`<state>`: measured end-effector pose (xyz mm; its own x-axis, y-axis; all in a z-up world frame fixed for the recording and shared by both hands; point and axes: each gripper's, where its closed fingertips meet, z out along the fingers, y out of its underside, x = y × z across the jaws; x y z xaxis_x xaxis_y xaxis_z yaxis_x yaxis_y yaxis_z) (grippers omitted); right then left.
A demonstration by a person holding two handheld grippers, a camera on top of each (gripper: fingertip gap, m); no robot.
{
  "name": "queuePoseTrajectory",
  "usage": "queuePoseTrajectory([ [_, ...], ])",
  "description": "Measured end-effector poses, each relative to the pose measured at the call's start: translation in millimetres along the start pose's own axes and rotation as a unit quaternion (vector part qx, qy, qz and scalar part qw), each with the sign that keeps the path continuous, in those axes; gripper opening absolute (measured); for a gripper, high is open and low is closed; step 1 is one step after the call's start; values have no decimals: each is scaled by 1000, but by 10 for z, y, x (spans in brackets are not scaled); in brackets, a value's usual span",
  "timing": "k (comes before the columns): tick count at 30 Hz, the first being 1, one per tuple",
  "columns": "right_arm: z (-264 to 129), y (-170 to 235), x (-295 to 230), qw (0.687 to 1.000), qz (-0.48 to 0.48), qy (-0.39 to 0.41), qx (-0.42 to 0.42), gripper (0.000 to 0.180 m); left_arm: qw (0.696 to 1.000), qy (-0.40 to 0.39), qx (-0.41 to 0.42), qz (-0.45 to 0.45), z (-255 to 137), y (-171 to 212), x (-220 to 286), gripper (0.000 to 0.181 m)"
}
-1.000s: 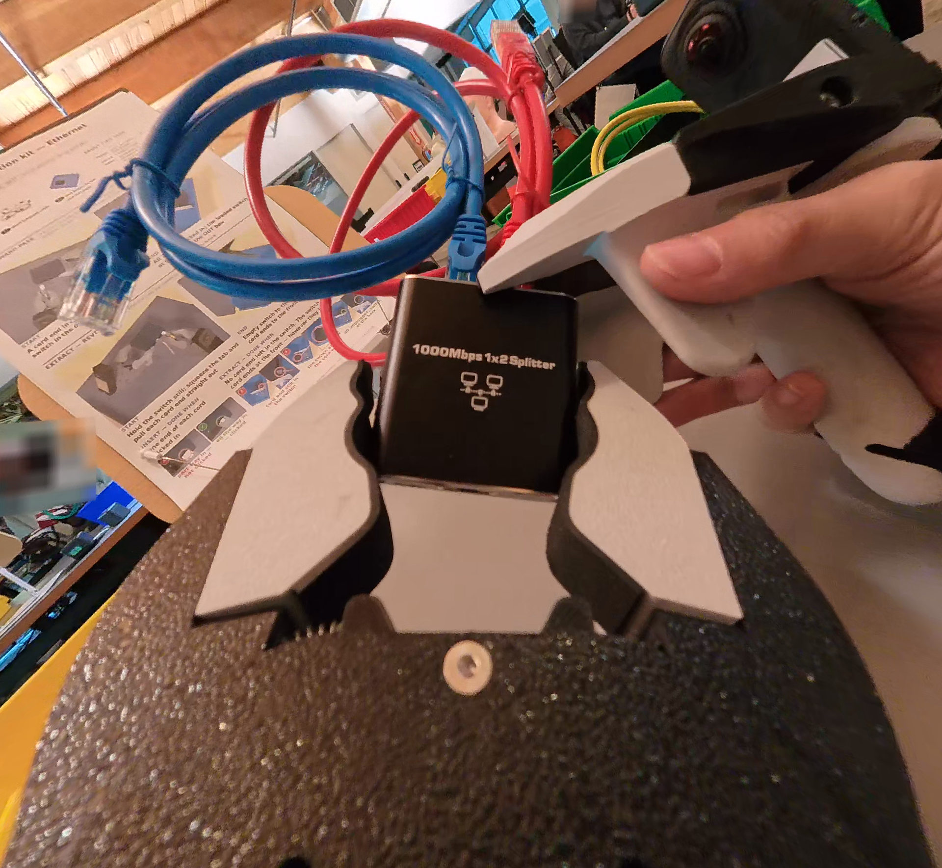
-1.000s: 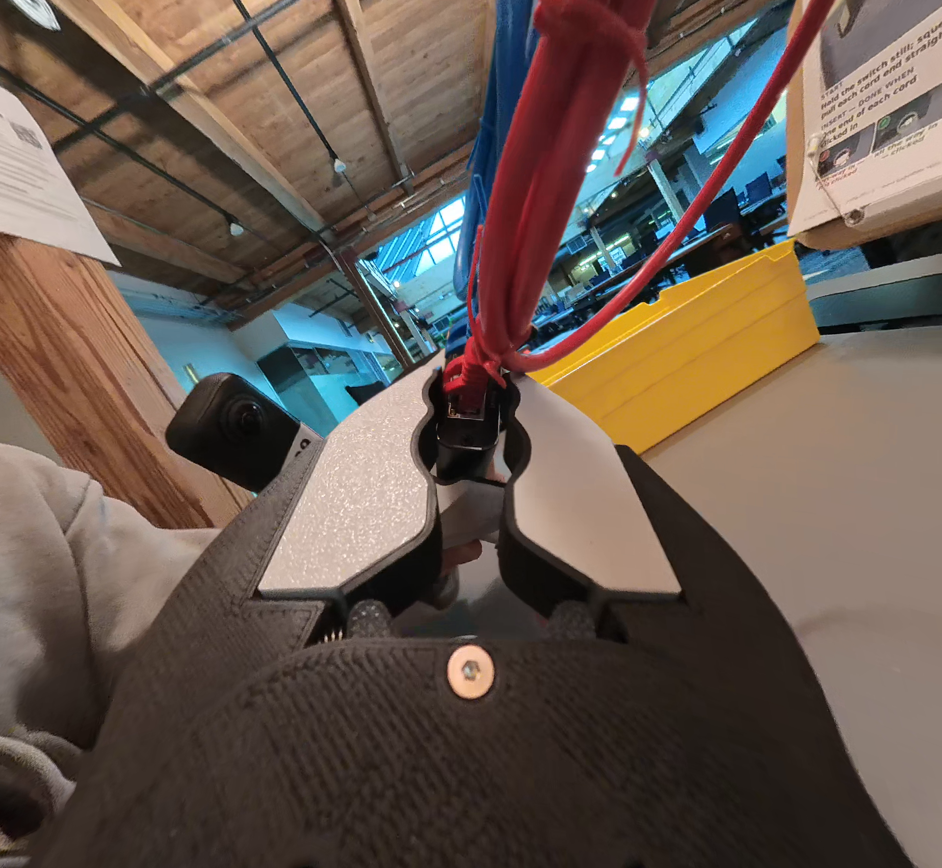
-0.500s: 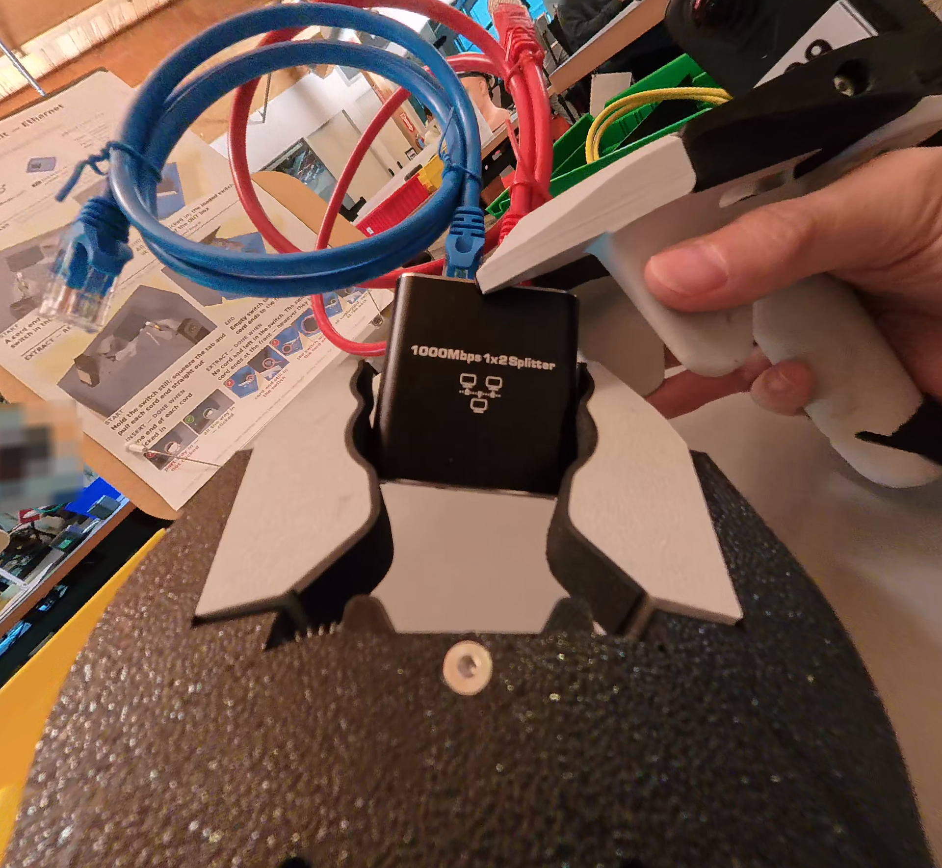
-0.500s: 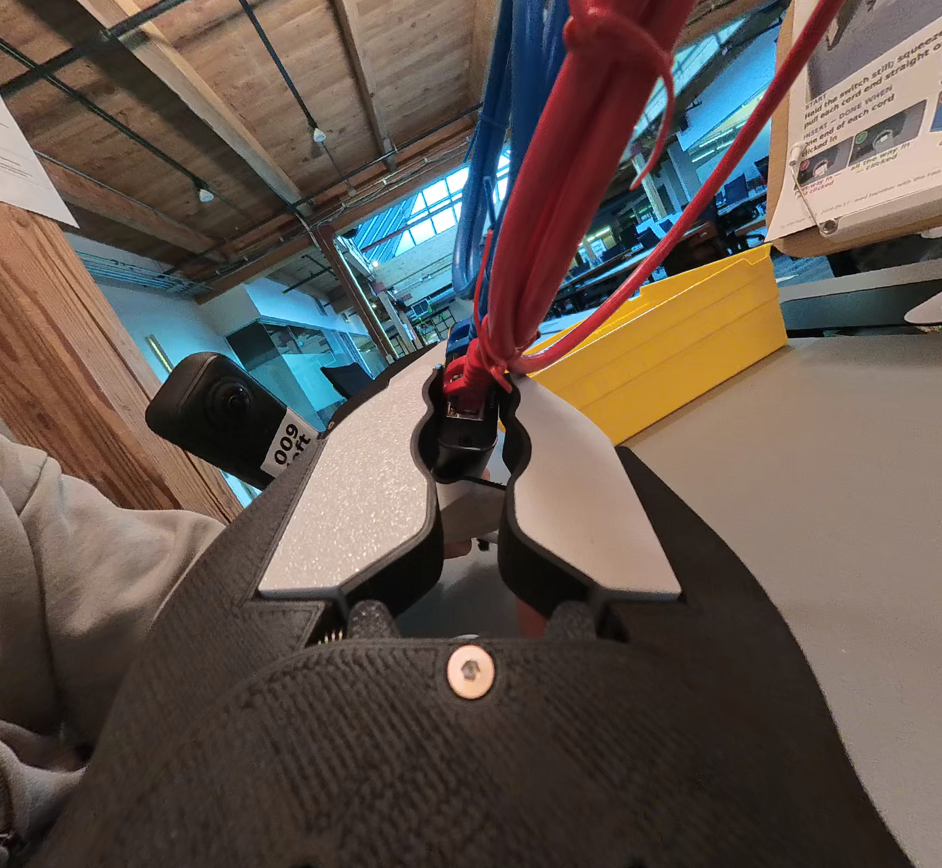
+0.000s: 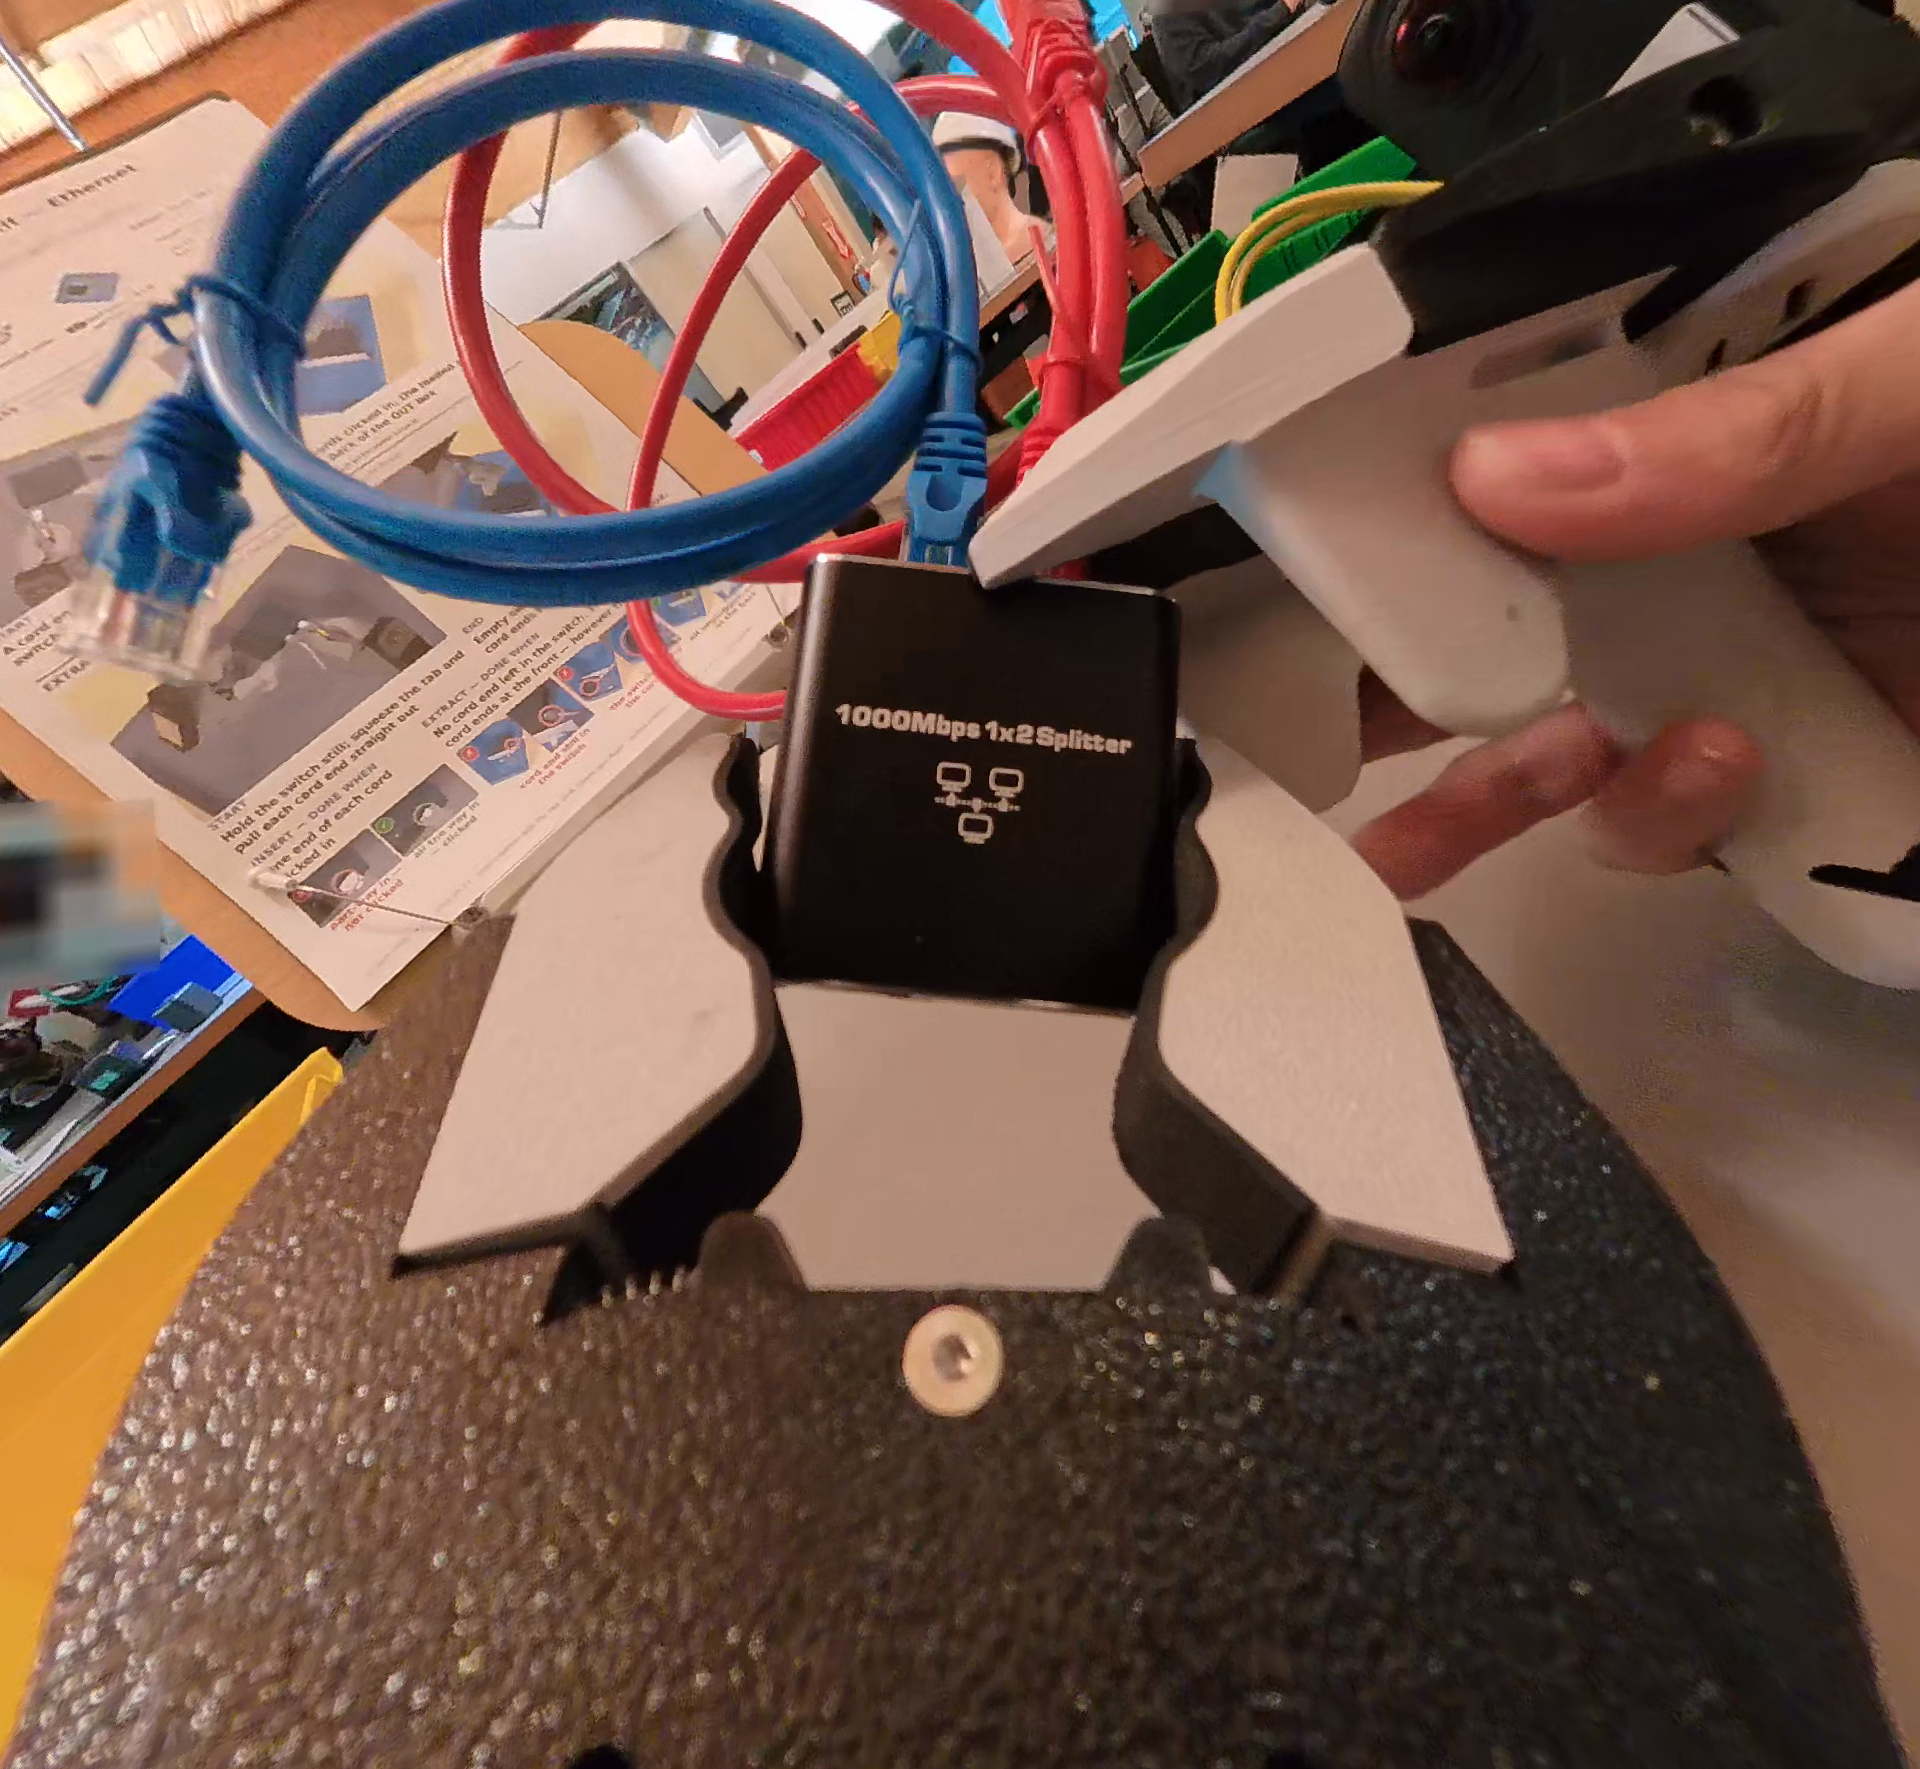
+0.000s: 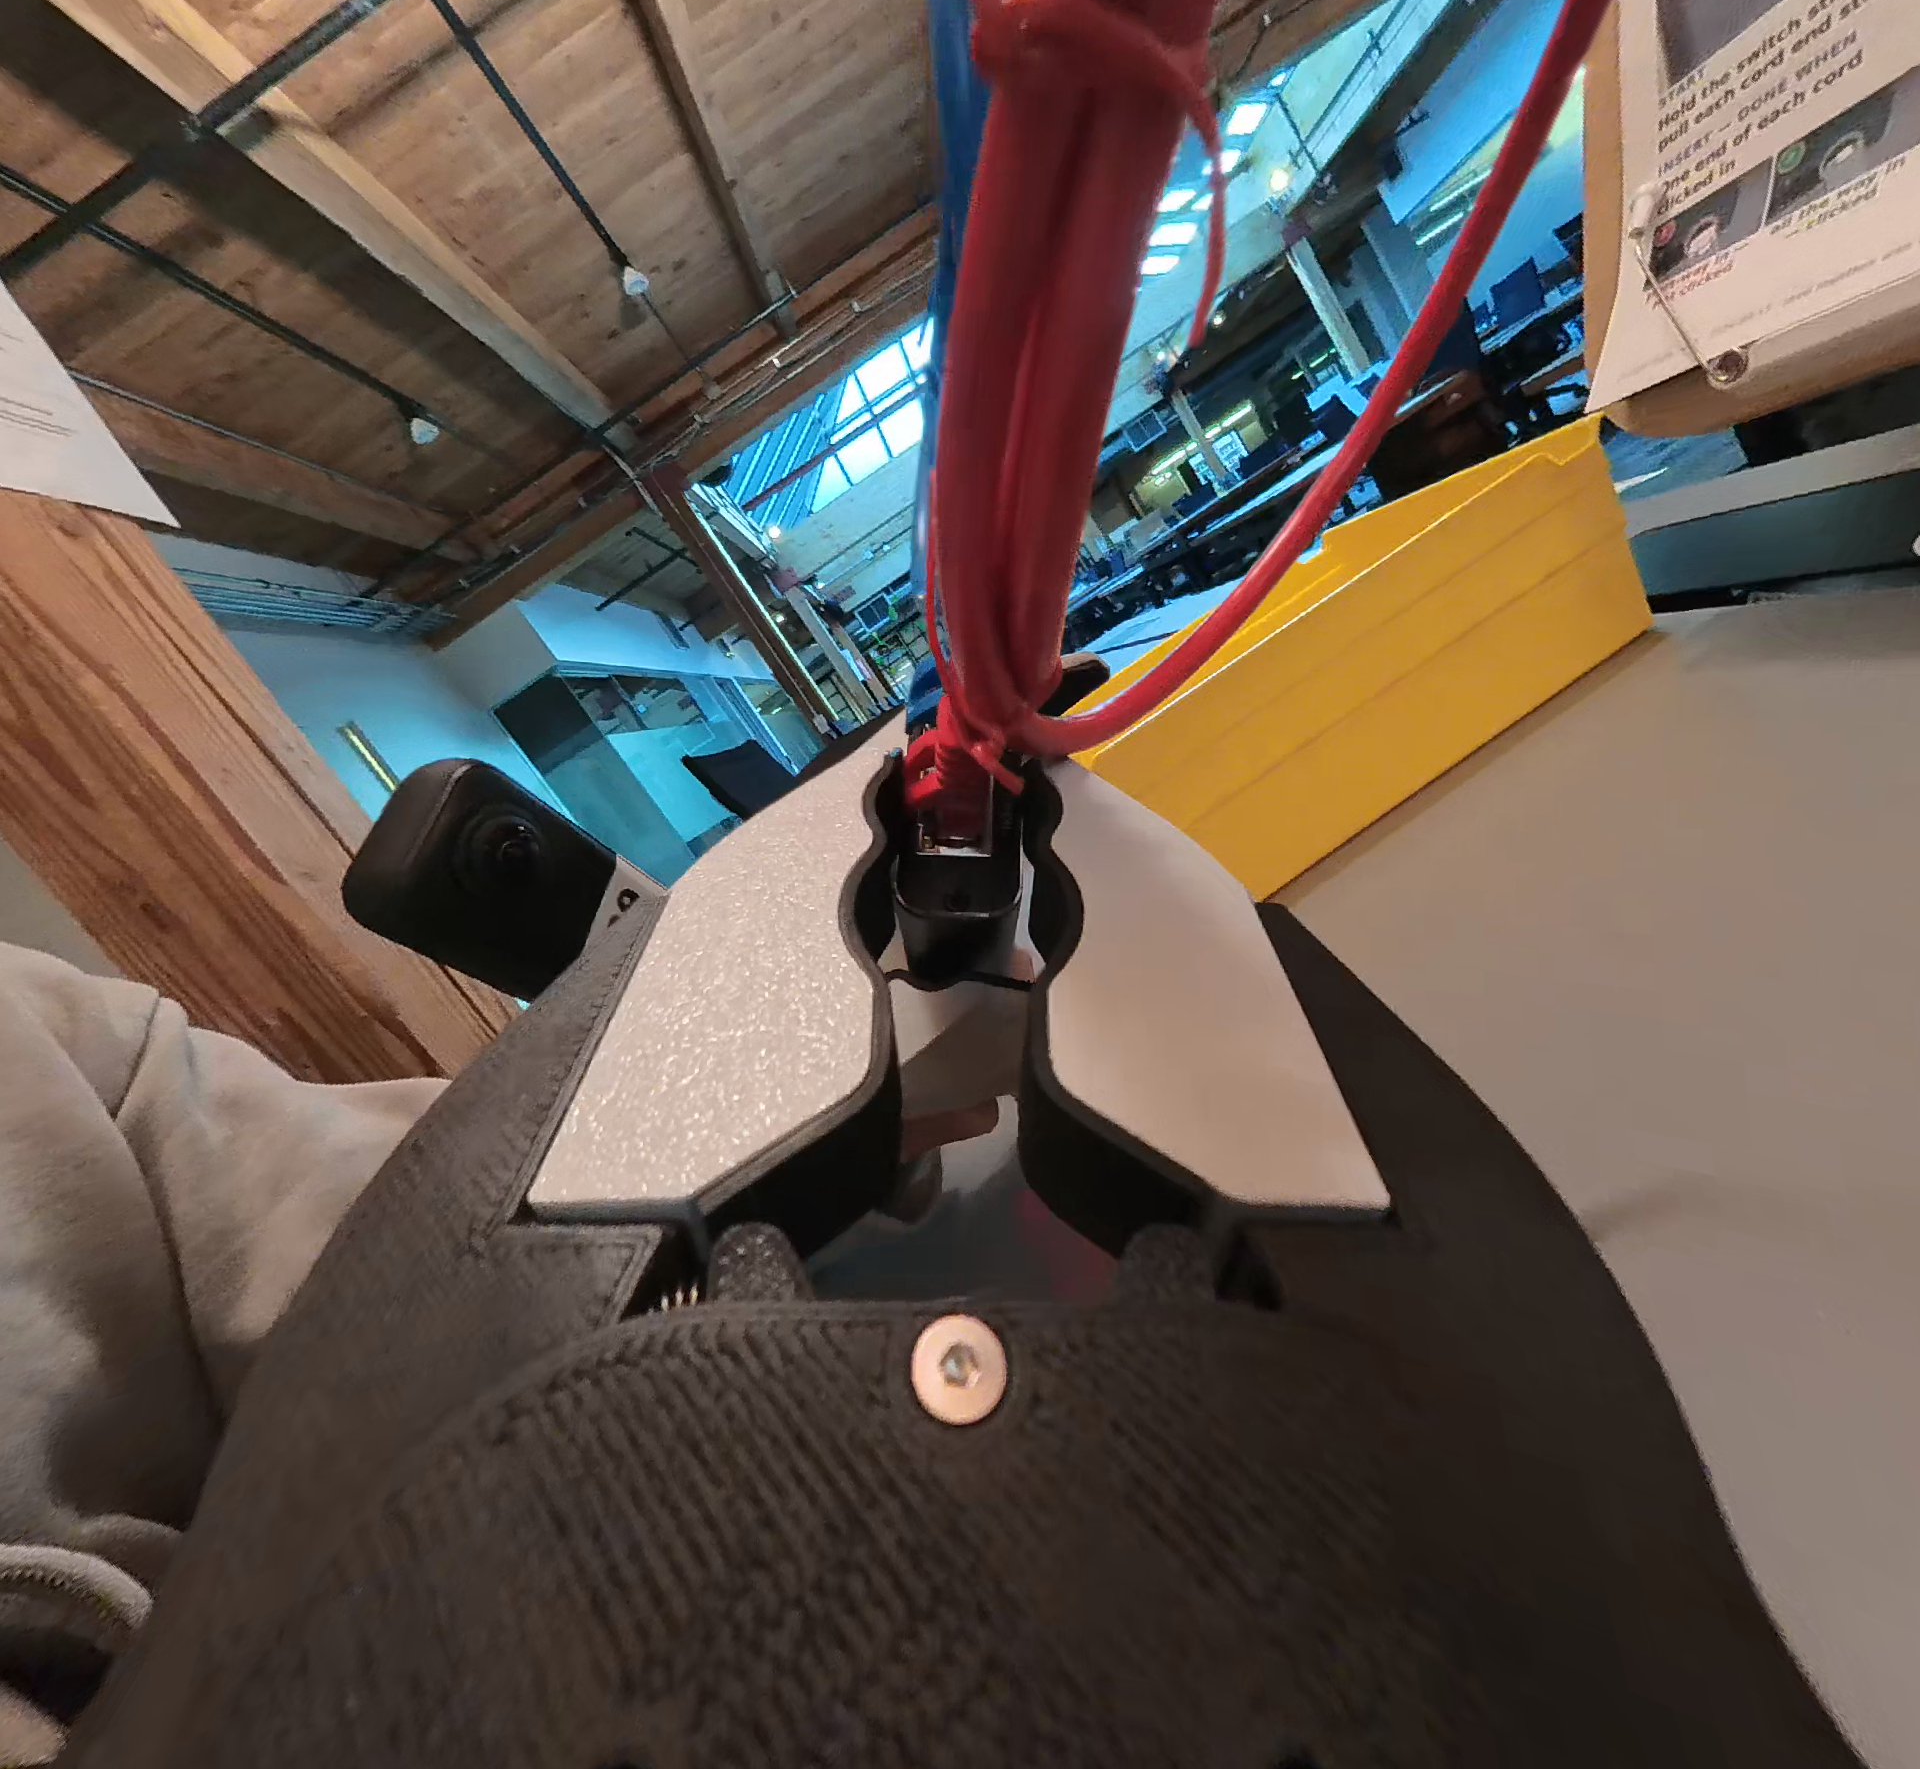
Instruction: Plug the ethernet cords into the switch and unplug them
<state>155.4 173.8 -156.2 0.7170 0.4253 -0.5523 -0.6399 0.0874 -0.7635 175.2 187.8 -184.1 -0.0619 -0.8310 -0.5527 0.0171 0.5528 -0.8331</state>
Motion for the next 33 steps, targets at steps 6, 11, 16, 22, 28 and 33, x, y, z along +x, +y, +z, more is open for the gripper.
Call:
queuePoseTrajectory([
  [6, -56, 26, 24, 1000, 3, -13, 3, 21, 1000, 6, -7, 11, 11, 21, 51, 75],
  [11, -53, 37, 20, 1000, -15, -2, -8, 22, 1000, 8, -11, 13, 13, 37, 52, 75],
  [16, -44, 52, 45, 1000, -9, 9, -16, 21, 1000, 11, -16, 6, 9, 58, 52, 75],
  [22, -78, 48, 19, 999, -26, 17, -20, 22, 1000, 14, -9, 4, 10, 22, 81, 75],
  [28, -83, 41, 30, 999, -35, 17, -9, 21, 1000, 4, -12, 16, 8, 28, 74, 75],
  [33, -56, 7, -19, 999, -42, 13, 3, 21, 999, -15, 3, 34, -18, -32, 22, 75],
])
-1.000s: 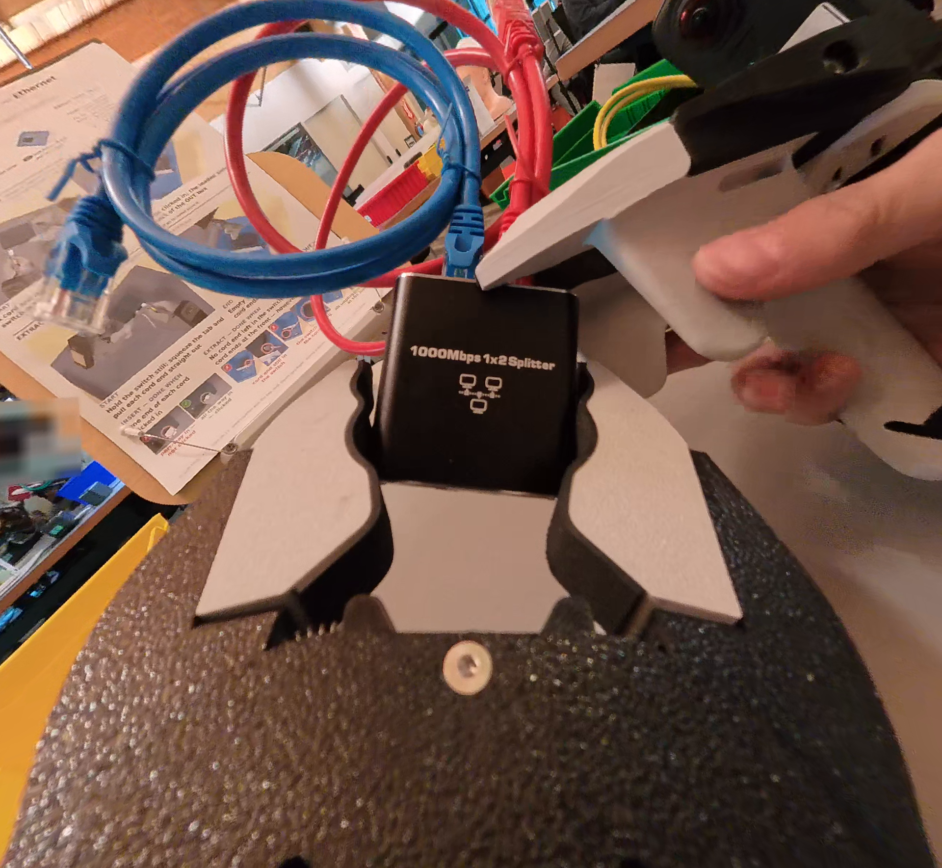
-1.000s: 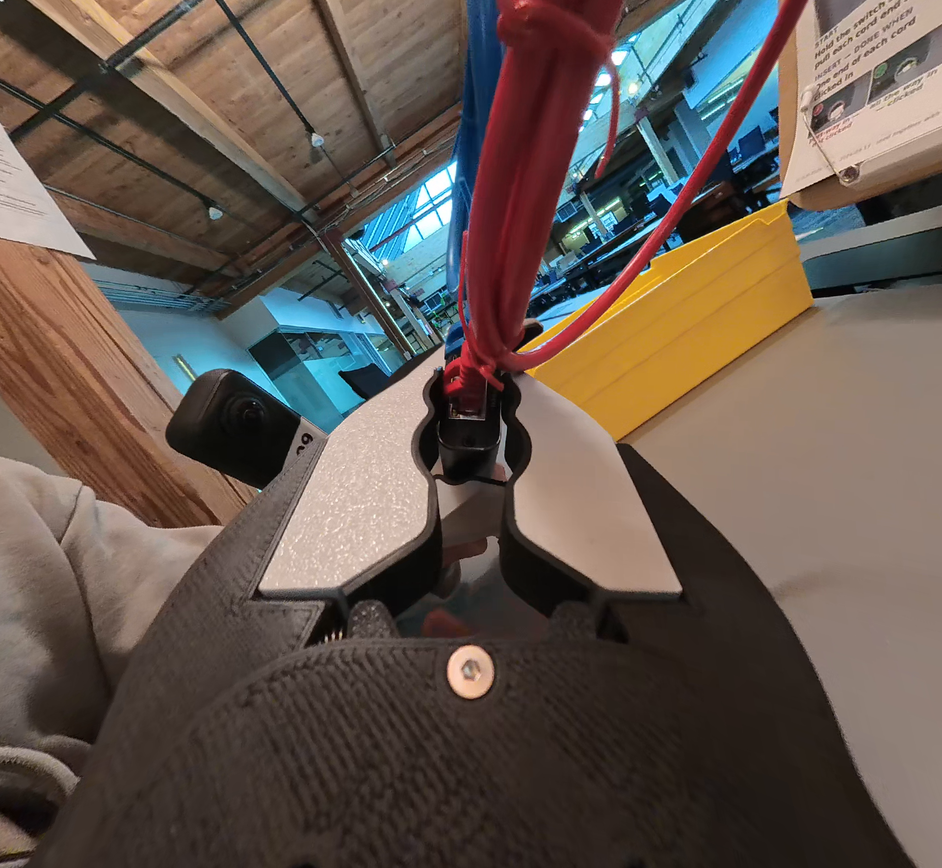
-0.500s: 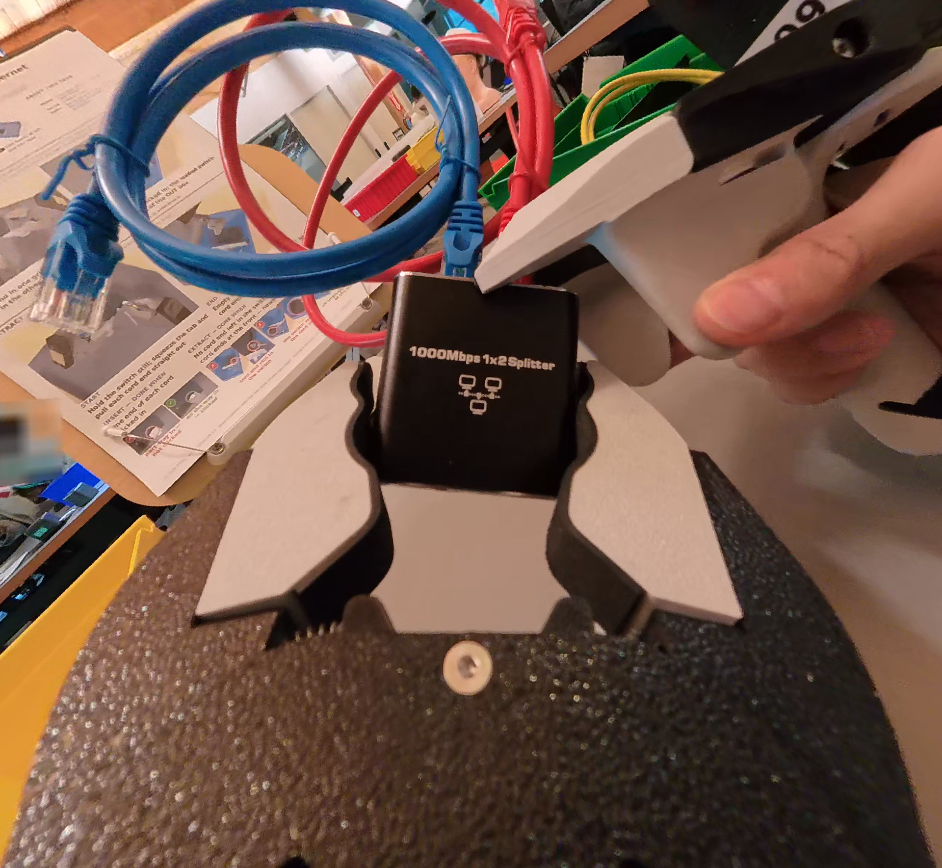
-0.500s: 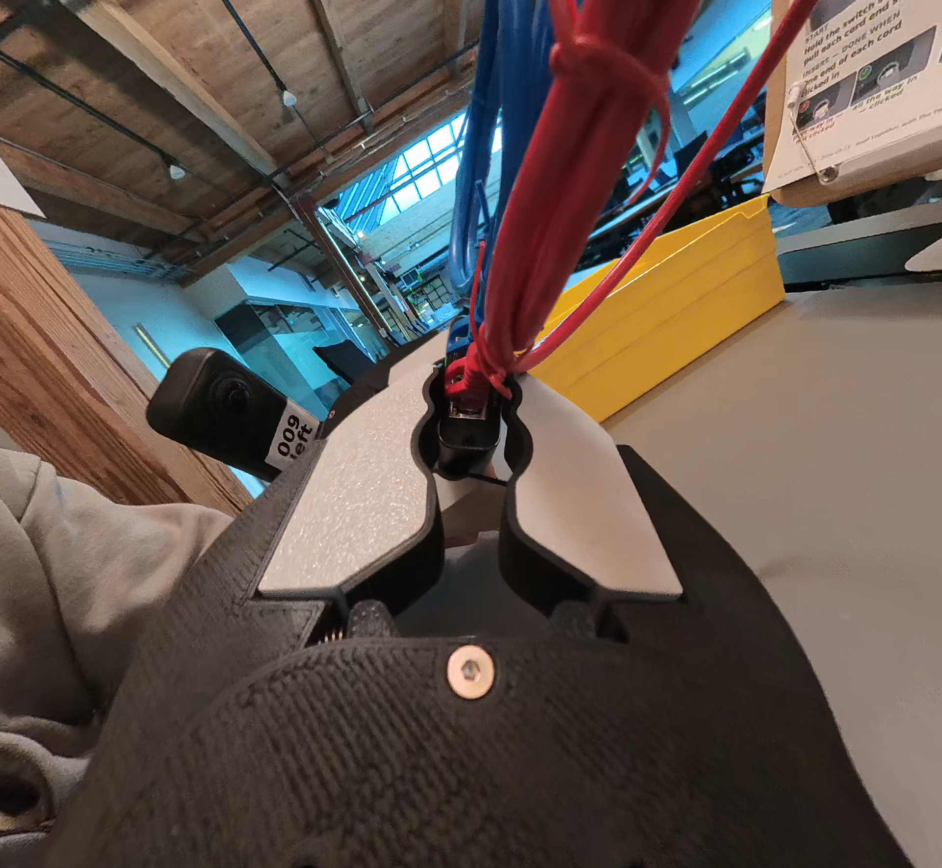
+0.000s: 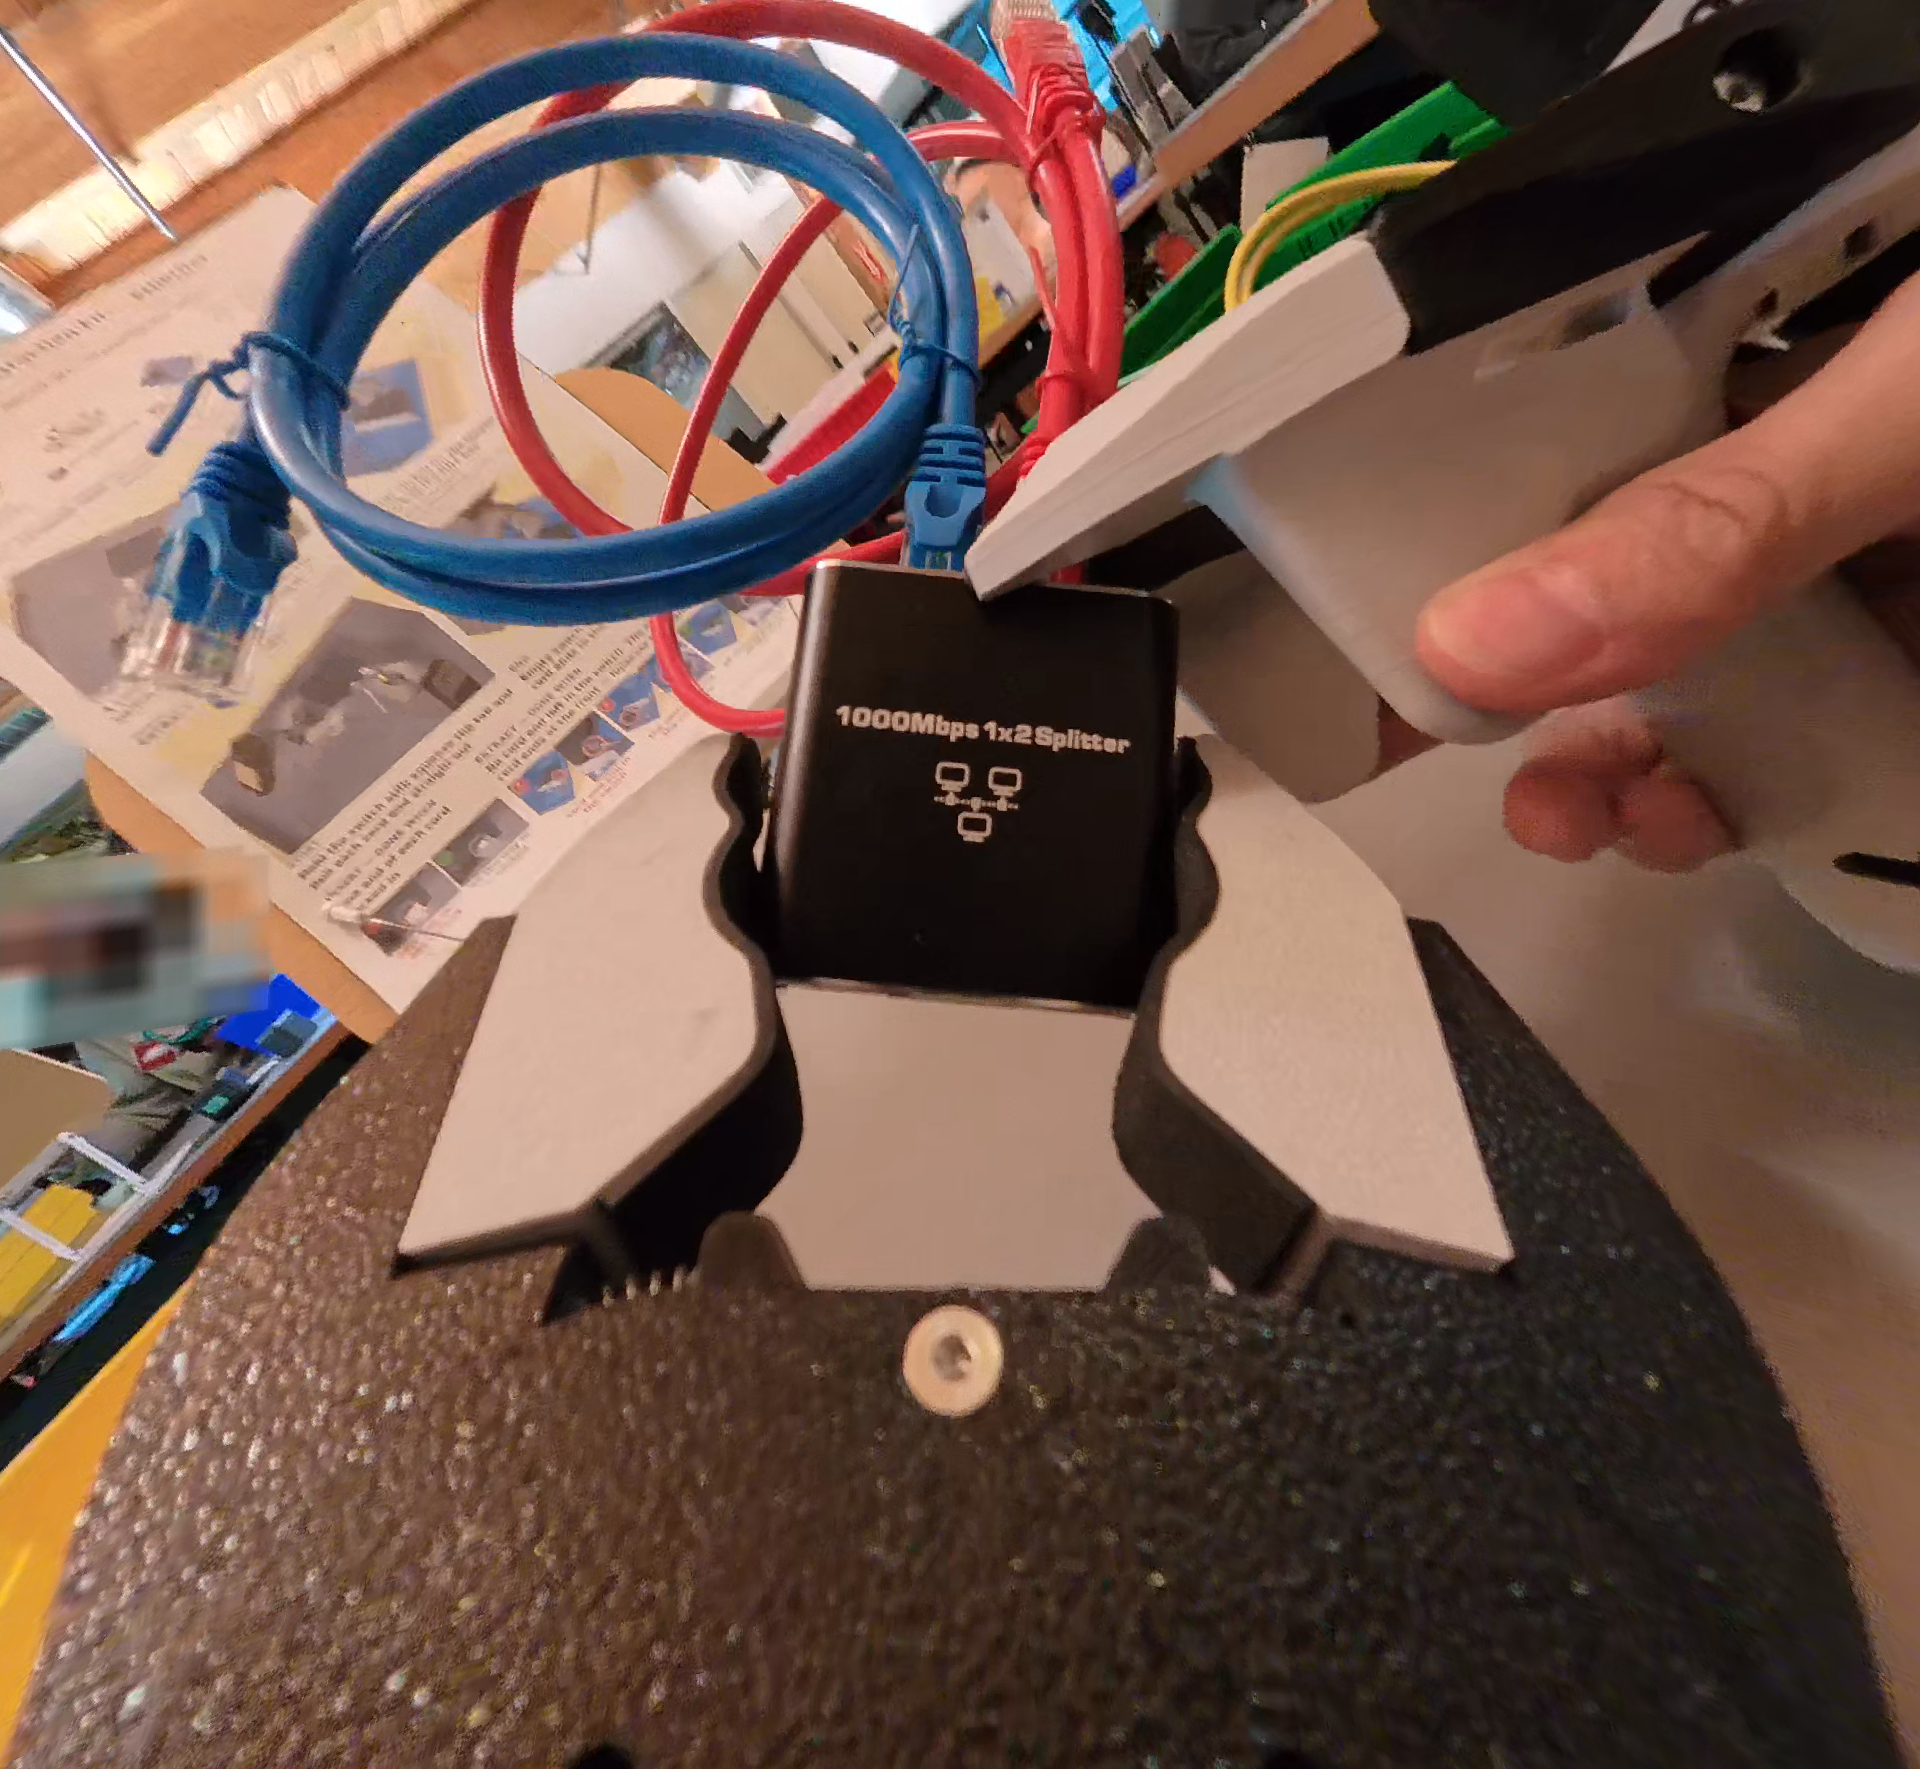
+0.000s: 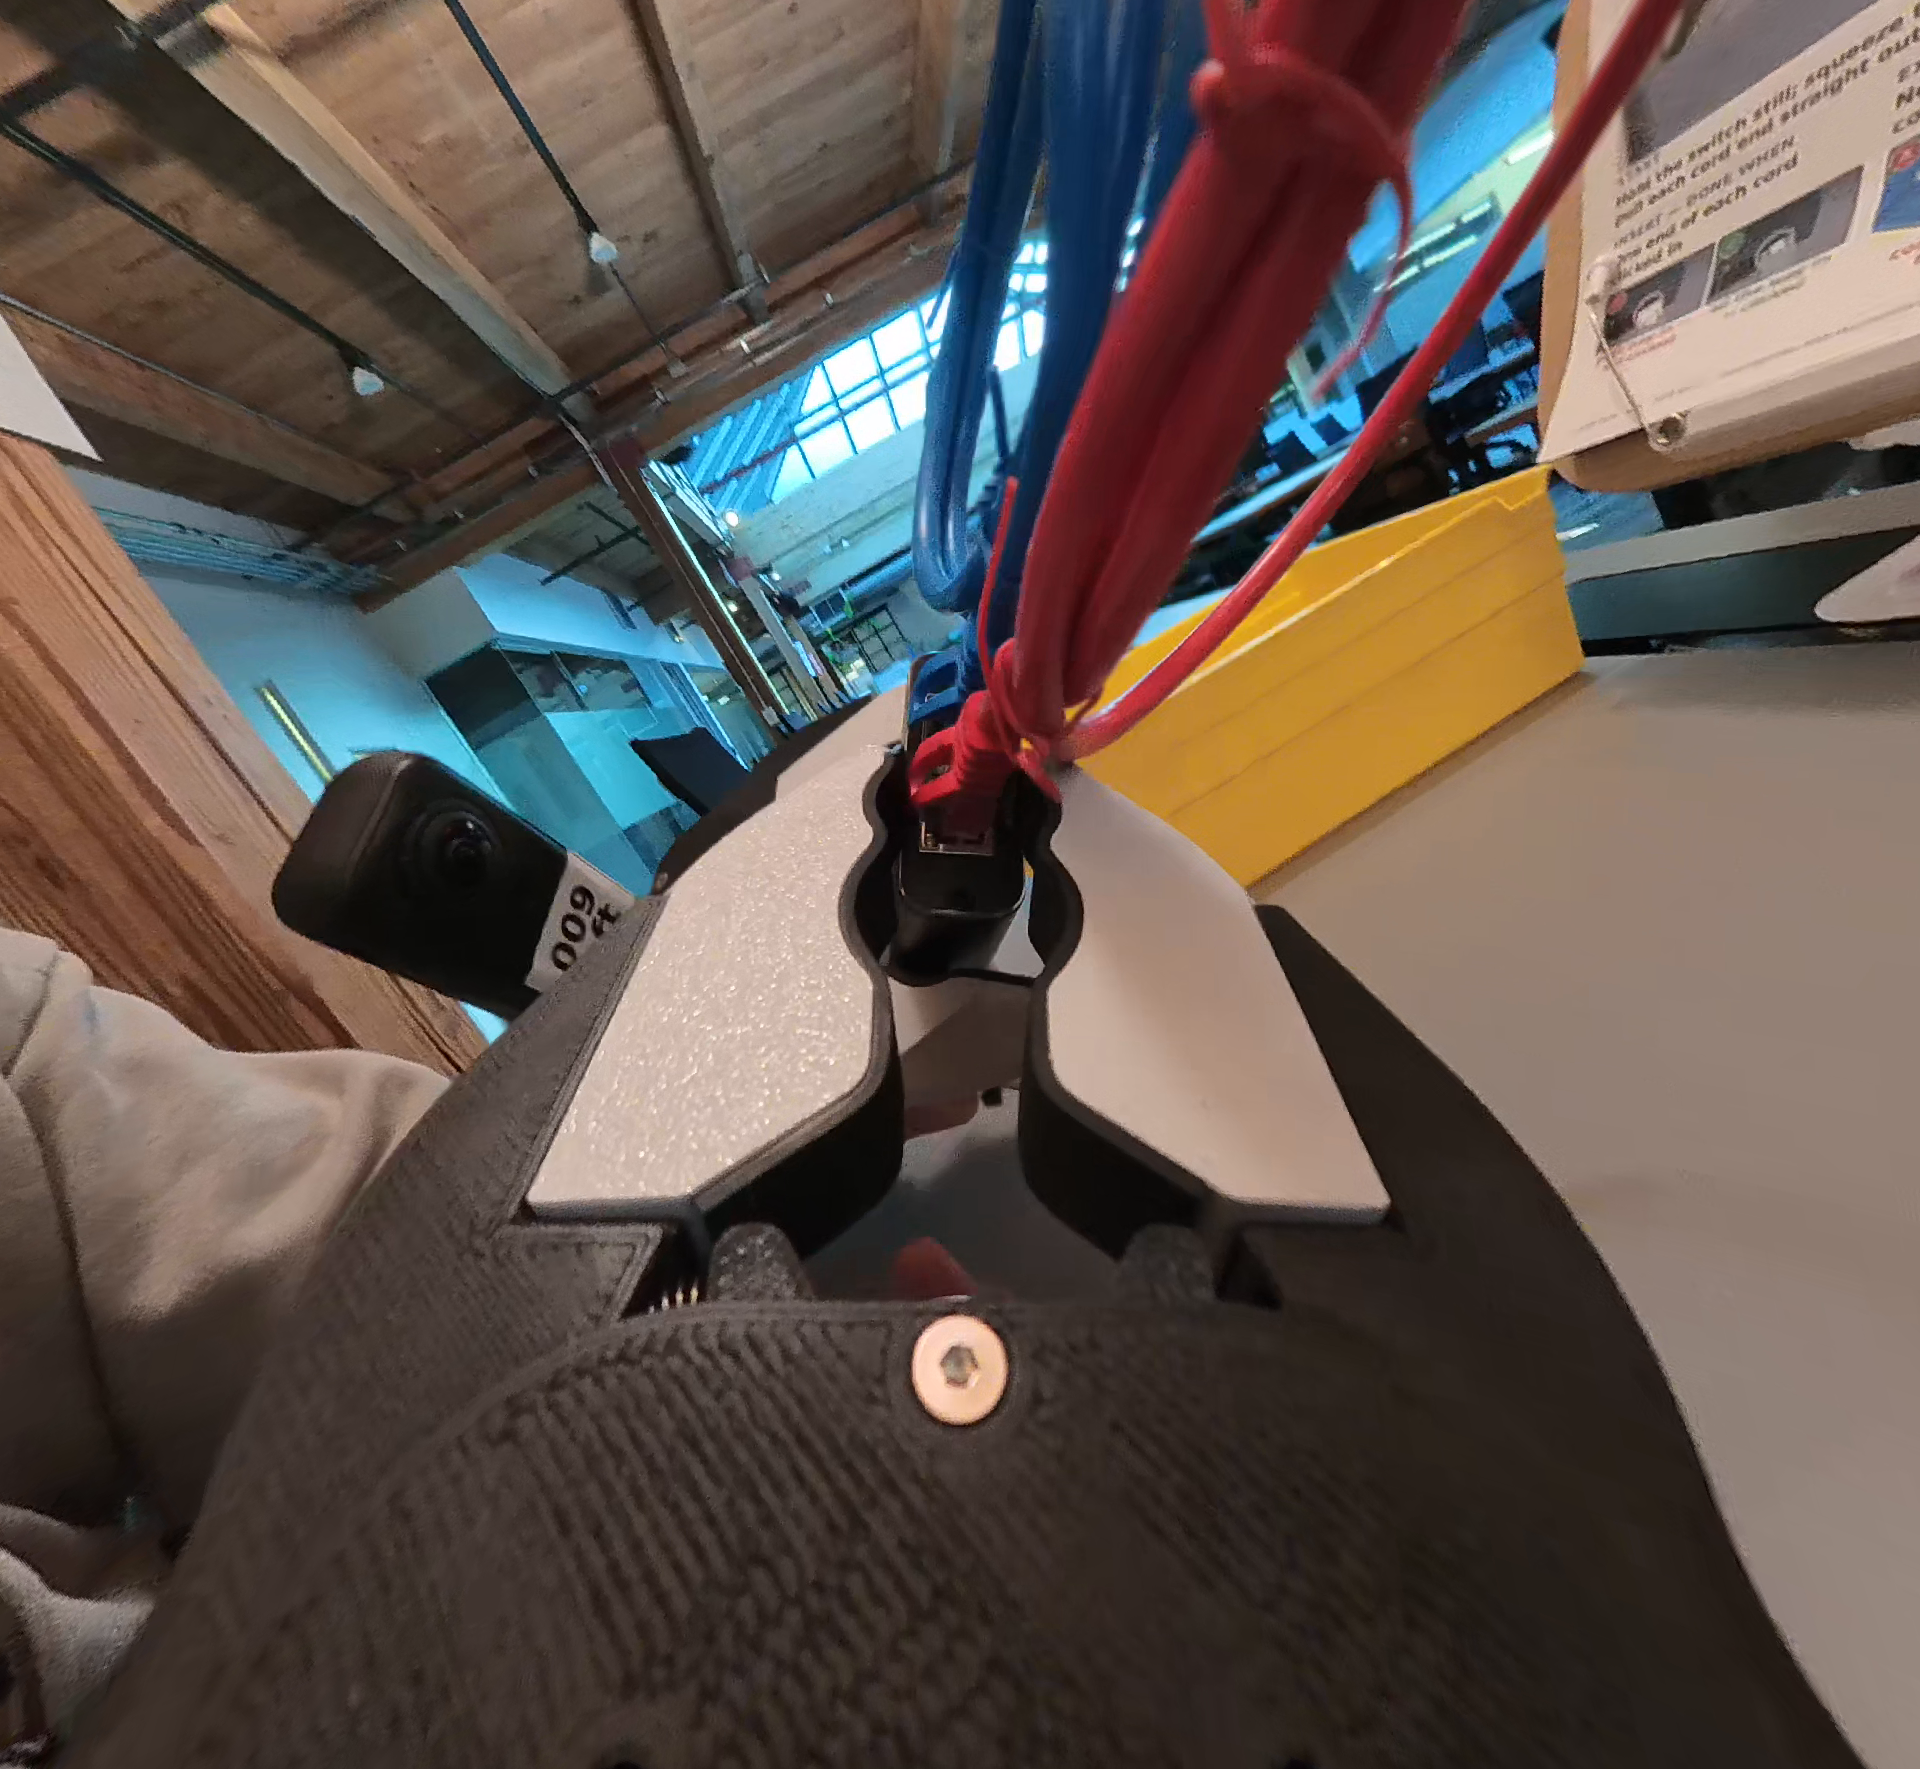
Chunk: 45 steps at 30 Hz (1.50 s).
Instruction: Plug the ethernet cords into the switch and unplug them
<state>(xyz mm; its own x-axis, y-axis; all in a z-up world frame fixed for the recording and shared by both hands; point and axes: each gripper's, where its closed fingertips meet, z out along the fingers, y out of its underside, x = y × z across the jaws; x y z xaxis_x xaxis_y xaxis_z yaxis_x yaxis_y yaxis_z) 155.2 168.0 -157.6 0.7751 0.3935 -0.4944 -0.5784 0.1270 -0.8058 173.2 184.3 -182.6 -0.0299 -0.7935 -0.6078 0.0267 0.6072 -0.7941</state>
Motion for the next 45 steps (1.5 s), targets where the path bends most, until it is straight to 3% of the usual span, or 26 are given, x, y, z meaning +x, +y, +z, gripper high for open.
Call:
queuePoseTrajectory([
  [11, 34, -113, -153, 997, 27, -41, 54, 21, 998, -37, 41, -2, -98, -192, -103, 75],
  [14, -27, -210, -148, 994, 39, -45, 87, 13, 998, -46, 40, -6, -112, -179, -157, 75],
  [22, 39, -102, -111, 995, 67, -36, 65, 17, 998, -46, 27, 22, -91, -134, -130, 75],
  [31, -5, -62, -80, 999, -16, 23, 30, 15, 1000, -26, 6, -5, -32, -55, -52, 74],
  [45, -41, -43, -3, 981, -150, 112, -53, 16, 982, 68, -17, -177, 48, 28, 159, 75],
])
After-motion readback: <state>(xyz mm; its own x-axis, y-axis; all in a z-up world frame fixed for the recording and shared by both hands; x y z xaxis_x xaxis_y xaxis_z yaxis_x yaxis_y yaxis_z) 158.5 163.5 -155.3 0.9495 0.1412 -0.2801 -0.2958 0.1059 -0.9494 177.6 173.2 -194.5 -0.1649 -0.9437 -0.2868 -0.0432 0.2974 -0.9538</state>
